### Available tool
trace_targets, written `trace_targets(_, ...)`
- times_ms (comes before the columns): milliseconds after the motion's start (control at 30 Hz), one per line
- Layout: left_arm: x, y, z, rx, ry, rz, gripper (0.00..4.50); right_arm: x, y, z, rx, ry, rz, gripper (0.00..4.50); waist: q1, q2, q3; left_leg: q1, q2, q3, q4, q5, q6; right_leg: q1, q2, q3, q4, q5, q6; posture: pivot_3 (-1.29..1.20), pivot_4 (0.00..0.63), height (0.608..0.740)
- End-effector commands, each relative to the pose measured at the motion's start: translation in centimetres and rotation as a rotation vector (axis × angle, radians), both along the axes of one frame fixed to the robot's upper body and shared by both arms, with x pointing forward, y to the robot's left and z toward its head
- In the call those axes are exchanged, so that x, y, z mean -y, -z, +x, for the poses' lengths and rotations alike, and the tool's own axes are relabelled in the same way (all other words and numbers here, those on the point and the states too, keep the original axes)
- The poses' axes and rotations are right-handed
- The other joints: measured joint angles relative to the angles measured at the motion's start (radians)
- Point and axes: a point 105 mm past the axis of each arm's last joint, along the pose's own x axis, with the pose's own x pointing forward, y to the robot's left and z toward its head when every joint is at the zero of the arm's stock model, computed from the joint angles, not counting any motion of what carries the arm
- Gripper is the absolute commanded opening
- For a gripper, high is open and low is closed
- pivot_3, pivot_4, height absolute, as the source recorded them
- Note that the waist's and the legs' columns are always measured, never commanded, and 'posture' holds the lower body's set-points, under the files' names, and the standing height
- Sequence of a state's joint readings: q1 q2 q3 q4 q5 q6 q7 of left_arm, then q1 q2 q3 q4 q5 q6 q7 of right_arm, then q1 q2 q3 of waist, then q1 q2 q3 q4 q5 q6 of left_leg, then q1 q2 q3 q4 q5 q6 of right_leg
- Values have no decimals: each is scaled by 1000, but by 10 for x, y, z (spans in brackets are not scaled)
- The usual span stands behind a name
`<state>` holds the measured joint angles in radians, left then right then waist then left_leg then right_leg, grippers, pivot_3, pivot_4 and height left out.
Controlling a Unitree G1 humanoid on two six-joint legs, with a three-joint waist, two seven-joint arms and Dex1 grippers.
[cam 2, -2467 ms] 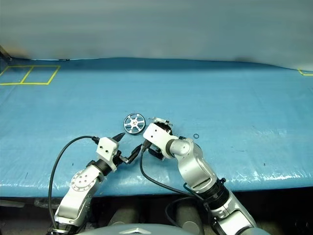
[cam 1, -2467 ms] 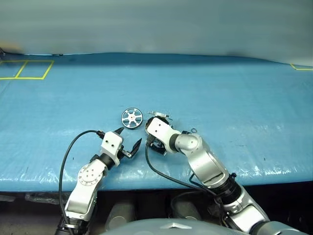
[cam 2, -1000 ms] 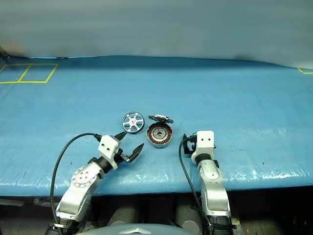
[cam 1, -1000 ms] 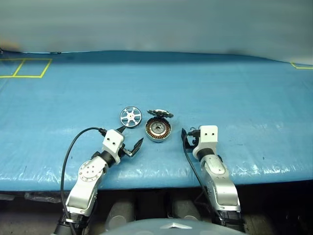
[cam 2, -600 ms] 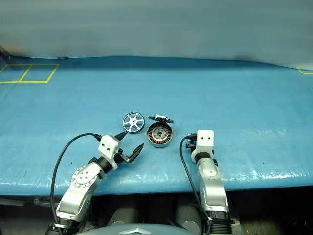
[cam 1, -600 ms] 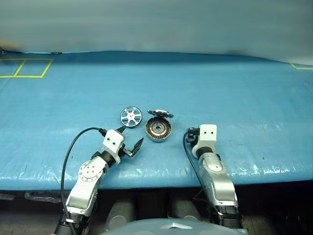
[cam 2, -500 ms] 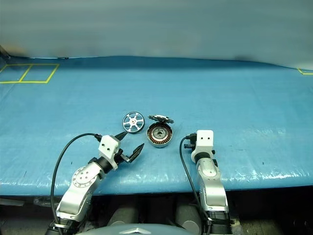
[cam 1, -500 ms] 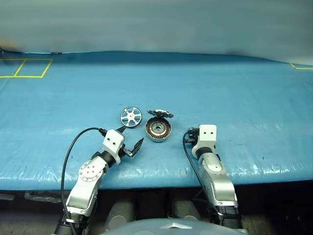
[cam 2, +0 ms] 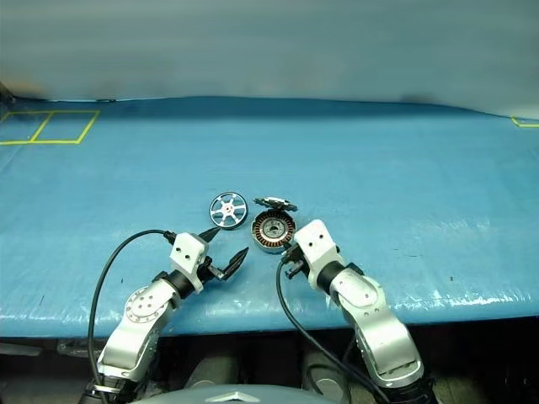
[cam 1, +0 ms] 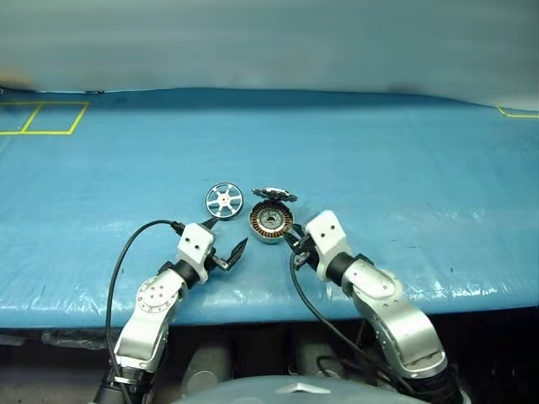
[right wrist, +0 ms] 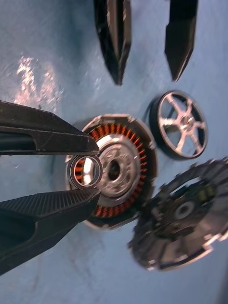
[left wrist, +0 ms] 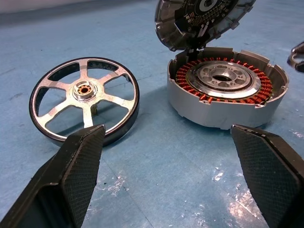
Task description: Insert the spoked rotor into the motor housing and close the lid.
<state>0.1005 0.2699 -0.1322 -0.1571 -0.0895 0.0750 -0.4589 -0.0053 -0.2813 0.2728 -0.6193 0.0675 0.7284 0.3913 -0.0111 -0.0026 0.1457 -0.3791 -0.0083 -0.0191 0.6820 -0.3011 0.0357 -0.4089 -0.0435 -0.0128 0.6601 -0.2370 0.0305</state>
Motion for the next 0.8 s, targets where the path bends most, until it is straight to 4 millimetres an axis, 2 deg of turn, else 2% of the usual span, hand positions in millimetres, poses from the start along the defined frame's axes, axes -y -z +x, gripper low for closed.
trace_targets(33,5,-11,0,47,16,-9,4500,-15,-13,-3,6,-75,33,657,2,0,0,0,0,0,0,0,0,0,0,0,0,0,0,0,150,740)
trace_targets(133,6,-11,0,51,16,-11,4500,-21,-12,4,0,-74,38,657,1,-1,0,-1,-1,0,0,0,0,0,0,0,0,0,0,0,150,740)
trace_targets(200,8,-13,-1,71,27,-22,4500,-23,-3,13,-8,-38,33,657,0,-1,0,-1,-1,0,0,0,0,0,0,0,0,0,0,0,150,740)
trace_targets(400,12,-12,-5,73,56,-25,4500,-18,10,36,-17,111,54,657,1,-1,1,-1,-1,0,-1,0,0,-1,-1,1,0,0,0,0,150,740)
trace_targets(800,18,-8,-12,15,114,-45,4500,-18,18,44,-24,154,65,657,0,0,1,-1,-1,0,0,0,0,-1,0,1,0,0,0,0,150,740)
